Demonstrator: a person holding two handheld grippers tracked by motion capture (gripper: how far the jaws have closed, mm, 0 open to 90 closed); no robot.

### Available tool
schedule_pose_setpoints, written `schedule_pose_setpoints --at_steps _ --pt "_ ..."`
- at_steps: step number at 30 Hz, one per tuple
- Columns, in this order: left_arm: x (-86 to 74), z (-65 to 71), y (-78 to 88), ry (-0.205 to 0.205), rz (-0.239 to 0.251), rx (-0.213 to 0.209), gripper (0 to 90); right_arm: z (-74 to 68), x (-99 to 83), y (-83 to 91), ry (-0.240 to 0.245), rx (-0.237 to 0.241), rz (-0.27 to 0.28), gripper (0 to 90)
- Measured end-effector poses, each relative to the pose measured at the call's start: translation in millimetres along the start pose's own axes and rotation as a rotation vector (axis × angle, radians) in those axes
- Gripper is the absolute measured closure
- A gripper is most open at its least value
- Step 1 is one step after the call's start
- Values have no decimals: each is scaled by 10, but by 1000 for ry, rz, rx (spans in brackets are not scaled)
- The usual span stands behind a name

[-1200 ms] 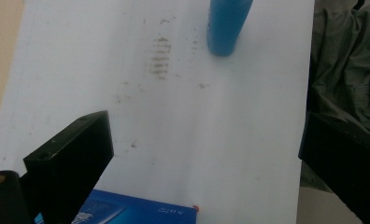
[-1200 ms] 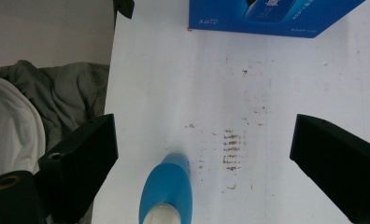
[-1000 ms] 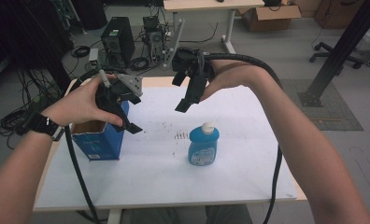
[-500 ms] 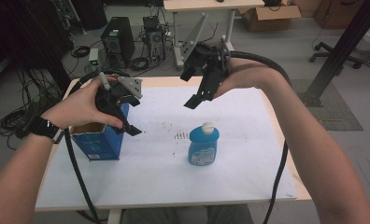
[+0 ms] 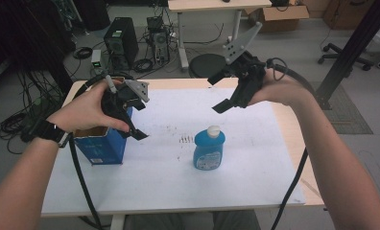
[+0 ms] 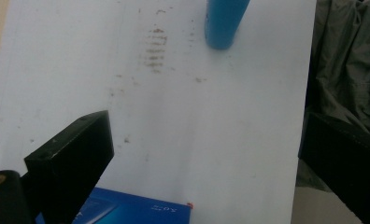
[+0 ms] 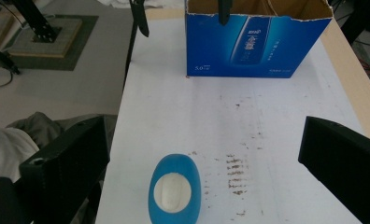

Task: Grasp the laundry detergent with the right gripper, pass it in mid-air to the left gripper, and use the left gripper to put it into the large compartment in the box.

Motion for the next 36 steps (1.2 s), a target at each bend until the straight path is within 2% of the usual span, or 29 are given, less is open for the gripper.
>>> schedule_pose_setpoints --at_steps 11,27,36 --pt "23 3 -32 -1 -13 -1 40 -35 -470 -42 -28 10 84 15" --pt "20 16 -51 2 -15 2 40 -116 -975 -311 -63 29 131 13" --pt "7 17 -41 7 -11 2 40 -100 -1205 -503 -96 36 135 15"
Point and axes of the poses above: each handheld gripper's, and its own axes: y roughly backward along the jaws, x roughly out of its top, z roughly to its right, the point moved 4 cm from there along -y, roughly forward along the jaws, and after that the axes turned 3 degrees about x, right-handed, at the moved point
